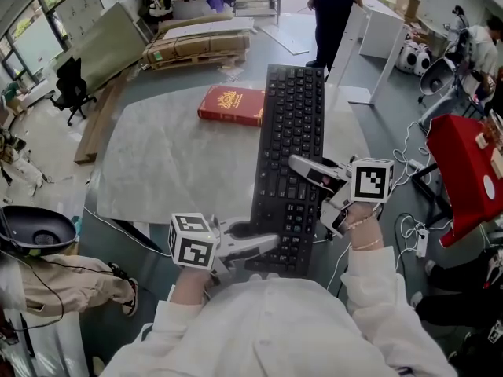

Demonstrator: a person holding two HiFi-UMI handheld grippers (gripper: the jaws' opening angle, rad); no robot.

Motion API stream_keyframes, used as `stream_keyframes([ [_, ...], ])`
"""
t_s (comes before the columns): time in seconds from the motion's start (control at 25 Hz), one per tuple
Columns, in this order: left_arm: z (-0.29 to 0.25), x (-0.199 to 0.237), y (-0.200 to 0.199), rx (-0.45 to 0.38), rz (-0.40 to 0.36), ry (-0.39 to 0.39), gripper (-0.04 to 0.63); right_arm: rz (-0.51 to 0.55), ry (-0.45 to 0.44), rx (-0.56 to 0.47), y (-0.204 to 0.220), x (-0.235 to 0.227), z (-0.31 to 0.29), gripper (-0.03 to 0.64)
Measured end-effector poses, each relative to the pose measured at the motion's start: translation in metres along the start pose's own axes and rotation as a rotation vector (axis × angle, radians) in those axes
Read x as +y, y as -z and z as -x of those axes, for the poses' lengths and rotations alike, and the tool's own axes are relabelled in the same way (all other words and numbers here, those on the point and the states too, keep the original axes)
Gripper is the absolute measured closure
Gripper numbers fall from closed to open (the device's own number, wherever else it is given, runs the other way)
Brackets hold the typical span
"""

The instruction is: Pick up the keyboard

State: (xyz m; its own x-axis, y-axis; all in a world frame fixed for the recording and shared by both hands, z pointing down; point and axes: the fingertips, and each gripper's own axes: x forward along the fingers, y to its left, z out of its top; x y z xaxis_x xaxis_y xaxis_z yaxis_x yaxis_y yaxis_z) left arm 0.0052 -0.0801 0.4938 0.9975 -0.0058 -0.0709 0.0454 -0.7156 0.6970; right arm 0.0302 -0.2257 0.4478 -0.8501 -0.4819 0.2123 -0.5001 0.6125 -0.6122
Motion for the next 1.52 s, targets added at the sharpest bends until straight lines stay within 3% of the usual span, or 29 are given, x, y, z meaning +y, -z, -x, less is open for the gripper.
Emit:
stream_keyframes([
  [1.52,0.001,0.019,-0.001,0.030,0.012,0.001,0.462,0.017,0.006,-0.015,-0.001,-0.014,-0.009,0.425],
])
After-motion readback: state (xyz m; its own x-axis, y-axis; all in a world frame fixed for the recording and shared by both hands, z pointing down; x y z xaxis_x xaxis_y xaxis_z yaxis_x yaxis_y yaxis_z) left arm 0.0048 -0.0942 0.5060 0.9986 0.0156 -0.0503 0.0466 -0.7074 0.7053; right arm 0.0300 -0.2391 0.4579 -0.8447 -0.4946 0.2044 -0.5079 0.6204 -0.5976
